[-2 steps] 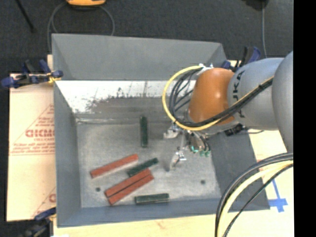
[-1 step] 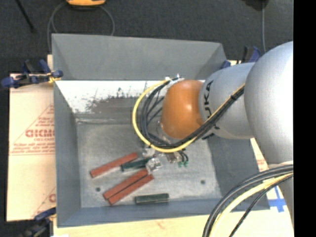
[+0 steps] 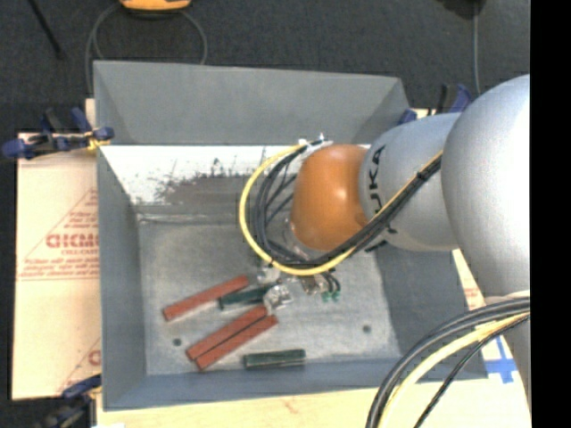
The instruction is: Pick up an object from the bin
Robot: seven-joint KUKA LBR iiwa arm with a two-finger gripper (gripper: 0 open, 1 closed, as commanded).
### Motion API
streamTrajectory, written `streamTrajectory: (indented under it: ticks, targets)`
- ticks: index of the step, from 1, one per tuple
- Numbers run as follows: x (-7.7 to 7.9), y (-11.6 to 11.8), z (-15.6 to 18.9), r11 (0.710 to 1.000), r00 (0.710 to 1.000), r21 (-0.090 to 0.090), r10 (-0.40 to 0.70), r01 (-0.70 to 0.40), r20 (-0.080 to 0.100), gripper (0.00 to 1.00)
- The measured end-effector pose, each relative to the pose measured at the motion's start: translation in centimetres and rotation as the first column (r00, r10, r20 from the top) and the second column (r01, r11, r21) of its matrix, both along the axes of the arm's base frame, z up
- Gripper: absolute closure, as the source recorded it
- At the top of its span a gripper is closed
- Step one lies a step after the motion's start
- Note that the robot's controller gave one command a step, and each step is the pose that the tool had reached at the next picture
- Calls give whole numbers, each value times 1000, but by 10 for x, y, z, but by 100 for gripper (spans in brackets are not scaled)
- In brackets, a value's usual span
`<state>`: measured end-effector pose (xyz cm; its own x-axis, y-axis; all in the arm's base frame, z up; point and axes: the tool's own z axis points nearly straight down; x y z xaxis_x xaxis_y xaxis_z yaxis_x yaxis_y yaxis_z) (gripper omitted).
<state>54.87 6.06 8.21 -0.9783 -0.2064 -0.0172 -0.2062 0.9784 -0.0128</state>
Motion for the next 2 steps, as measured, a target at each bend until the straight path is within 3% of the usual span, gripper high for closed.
streamTrajectory:
  ticks: [1, 2]
  targets:
    - [0, 0, 115, 1000, 1000, 8, 8, -8, -15, 100]
    - [0, 0, 115, 1000, 1000, 8, 9, -8, -15, 100]
